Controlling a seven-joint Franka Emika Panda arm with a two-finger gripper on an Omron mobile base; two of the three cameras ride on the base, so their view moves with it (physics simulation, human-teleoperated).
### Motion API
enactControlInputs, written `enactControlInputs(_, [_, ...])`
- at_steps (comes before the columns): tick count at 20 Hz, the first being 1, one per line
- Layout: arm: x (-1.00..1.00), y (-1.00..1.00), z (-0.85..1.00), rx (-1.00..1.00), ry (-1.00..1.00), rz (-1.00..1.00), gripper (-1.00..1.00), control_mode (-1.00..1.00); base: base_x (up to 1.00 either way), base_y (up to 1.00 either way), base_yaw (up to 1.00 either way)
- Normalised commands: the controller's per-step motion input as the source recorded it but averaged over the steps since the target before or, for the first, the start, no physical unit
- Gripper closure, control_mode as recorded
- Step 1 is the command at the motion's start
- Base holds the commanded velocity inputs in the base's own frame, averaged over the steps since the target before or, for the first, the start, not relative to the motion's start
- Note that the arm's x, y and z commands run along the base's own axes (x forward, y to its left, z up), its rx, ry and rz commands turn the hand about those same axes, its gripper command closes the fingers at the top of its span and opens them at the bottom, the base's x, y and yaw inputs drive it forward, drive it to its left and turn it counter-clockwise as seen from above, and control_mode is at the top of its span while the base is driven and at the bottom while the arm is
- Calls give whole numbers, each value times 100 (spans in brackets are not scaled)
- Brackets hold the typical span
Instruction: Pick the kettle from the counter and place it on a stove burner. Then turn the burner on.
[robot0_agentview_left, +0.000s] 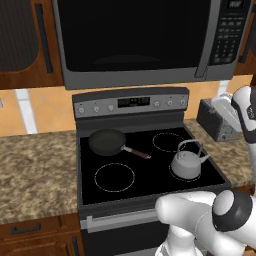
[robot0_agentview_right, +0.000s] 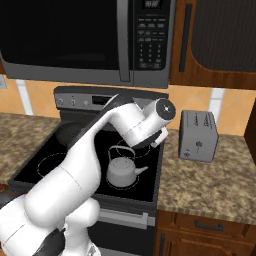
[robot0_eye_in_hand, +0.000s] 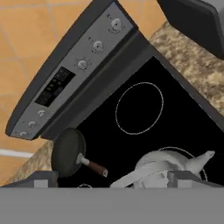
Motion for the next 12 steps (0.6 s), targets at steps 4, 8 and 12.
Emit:
enactControlInputs(4, [95, -1, -52, -18, -11, 1, -100, -100, 0, 0, 0])
enactControlInputs(8, [90, 1, -58, -15, -20, 0, -100, -100, 0, 0, 0])
enactControlInputs(12, [94, 1, -47, -11, -14, 0, -100, -100, 0, 0, 0])
